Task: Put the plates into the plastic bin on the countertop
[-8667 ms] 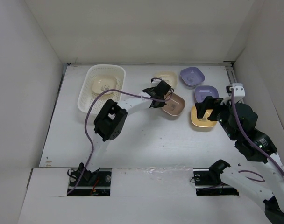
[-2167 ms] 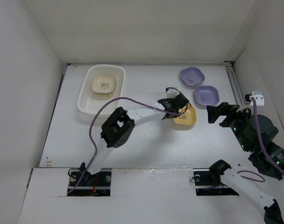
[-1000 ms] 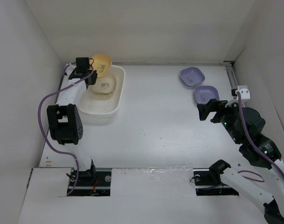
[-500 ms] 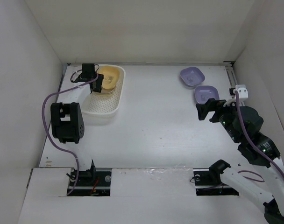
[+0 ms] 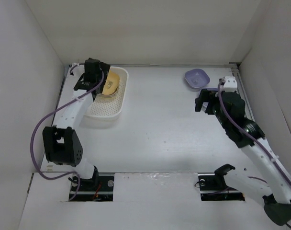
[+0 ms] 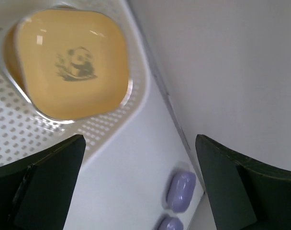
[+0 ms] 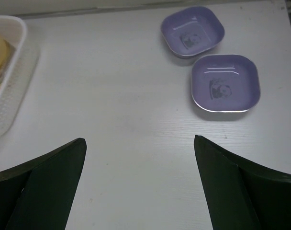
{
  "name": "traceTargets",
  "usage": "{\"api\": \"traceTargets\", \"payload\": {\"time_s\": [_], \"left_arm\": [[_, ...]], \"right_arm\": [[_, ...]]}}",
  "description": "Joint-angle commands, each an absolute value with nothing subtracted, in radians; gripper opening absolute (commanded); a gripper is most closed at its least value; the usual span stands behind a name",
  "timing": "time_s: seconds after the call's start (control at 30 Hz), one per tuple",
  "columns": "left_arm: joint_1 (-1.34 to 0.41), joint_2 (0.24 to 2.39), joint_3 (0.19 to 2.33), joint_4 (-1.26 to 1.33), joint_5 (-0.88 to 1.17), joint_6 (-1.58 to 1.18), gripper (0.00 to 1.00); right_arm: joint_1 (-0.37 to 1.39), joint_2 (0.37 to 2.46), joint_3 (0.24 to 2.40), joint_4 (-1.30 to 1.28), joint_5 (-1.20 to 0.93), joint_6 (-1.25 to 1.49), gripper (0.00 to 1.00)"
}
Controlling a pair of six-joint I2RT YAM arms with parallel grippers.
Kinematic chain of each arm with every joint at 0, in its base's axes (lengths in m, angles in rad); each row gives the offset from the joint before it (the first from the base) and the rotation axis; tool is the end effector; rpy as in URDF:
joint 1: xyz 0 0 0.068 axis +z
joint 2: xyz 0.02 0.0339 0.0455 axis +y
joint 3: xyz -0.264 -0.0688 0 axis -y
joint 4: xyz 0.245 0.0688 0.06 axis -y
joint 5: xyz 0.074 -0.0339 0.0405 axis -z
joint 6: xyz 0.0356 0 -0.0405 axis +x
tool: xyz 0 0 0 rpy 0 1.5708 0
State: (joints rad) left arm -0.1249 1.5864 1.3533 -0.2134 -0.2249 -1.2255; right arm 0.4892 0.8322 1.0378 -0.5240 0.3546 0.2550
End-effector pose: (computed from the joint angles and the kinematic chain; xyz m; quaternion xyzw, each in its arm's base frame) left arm 0.3725 -0.0388 0.3323 -0.4907 0.6854 -0.2569 0.4728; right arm 0.1575 0.0698 0.3838 0.0095 0.8042 0.0766 0.5894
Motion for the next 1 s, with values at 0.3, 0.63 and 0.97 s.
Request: {"api": "traceTargets", "payload": {"time_s": [0.3, 0.63, 0.97], "left_arm": [[-0.295, 1.349, 1.340, -0.201, -0.178, -0.701, 1.00], [-0.295, 1.181, 1.157, -0.210, -0.019, -0.628, 1.00], [-0.348, 1.183, 1.138, -0.210, -0.026, -0.617, 1.00]], "right_arm": [[0.108, 1.443, 1.287, -0.390, 0.241, 0.238, 1.00], [-0.141, 1.726, 1.275, -0.310, 0.137, 0.281, 1.00], [-0.216, 1.905, 1.288, -0.319, 0.080, 0.258, 0.93]]}}
